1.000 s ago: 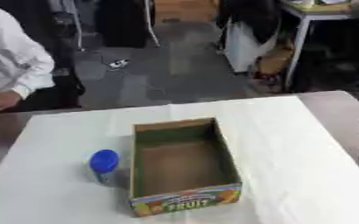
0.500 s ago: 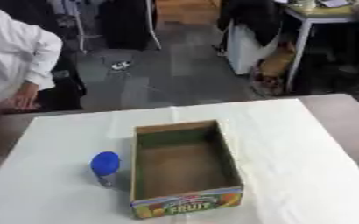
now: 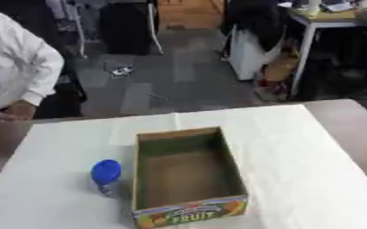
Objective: Pick up objects on the table and place them in the box.
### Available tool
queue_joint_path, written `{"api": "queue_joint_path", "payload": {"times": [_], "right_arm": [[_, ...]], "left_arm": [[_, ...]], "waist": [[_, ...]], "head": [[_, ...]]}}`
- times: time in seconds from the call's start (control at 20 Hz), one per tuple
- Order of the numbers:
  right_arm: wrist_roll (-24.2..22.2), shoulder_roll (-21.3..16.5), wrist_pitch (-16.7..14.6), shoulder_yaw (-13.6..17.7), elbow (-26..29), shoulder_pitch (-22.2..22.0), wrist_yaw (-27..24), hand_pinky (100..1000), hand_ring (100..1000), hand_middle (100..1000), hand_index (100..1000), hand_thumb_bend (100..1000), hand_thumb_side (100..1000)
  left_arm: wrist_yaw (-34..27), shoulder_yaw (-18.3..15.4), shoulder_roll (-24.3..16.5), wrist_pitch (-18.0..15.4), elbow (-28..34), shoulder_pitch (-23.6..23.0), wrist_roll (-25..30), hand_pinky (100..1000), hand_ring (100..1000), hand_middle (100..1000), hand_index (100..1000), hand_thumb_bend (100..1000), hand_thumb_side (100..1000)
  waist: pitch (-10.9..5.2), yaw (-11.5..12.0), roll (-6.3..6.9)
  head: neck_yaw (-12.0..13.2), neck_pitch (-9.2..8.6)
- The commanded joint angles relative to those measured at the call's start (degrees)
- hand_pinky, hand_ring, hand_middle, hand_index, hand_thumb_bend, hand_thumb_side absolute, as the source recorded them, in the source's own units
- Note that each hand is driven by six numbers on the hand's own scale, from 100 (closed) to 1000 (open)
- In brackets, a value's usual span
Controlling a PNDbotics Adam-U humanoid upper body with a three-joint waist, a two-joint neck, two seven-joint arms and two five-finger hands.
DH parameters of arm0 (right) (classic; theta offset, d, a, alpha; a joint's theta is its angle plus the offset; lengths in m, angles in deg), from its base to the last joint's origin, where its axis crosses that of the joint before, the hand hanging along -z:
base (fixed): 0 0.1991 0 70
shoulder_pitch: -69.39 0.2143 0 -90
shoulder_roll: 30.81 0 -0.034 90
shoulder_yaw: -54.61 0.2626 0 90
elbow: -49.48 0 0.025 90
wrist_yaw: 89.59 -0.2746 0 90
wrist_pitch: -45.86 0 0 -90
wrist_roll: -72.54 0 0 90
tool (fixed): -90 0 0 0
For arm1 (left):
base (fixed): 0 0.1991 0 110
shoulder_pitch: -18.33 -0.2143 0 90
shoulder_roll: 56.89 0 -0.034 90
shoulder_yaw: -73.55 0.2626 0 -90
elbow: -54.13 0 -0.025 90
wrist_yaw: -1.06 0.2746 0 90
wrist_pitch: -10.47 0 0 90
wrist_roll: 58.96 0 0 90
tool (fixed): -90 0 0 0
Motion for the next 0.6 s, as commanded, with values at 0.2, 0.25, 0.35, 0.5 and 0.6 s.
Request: {"api": "queue_joint_path", "payload": {"times": [0.2, 0.25, 0.35, 0.5, 0.6], "right_arm": [[-0.1, -1.0, 0.4, 0.3, 0.6, 0.7, 0.0, 303, 340, 434, 782, 100, 1000], [-0.2, -1.0, 0.5, 0.2, 0.6, 0.8, -0.1, 303, 340, 434, 782, 100, 1000], [-0.3, -1.0, 0.6, 0.1, 0.6, 0.9, -0.2, 304, 340, 434, 782, 100, 1000], [-0.6, -1.1, 0.8, -0.2, 0.6, 1.1, -0.3, 304, 340, 434, 782, 100, 1000], [-0.8, -1.2, 0.9, -0.2, 0.6, 1.2, -0.5, 304, 340, 435, 782, 100, 1000]], "left_arm": [[12.5, -3.1, -11.9, 0.4, 0.7, 1.1, -2.6, 733, 547, 818, 895, 363, 1000], [15.0, -3.0, -13.3, 0.8, 0.7, 1.5, -3.1, 733, 548, 817, 891, 367, 1000], [19.6, -2.5, -15.4, 1.4, 0.7, 2.1, -3.8, 734, 552, 815, 892, 373, 1000], [25.6, -1.4, -18.8, 2.2, 0.7, 3.1, -3.1, 741, 560, 814, 891, 380, 1000], [28.4, -0.6, -20.4, 2.8, 0.7, 3.6, -2.7, 742, 562, 824, 891, 549, 1000]], "waist": [[-0.71, -0.6, 0.43], [-0.71, -0.7, 0.50], [-0.68, -1.0, 0.61], [-0.60, -1.4, 0.81], [-0.55, -1.6, 0.90]], "head": [[1.8, 3.33], [2.2, 4.32], [2.6, 5.65], [3.1, 6.38], [3.2, 6.37]]}}
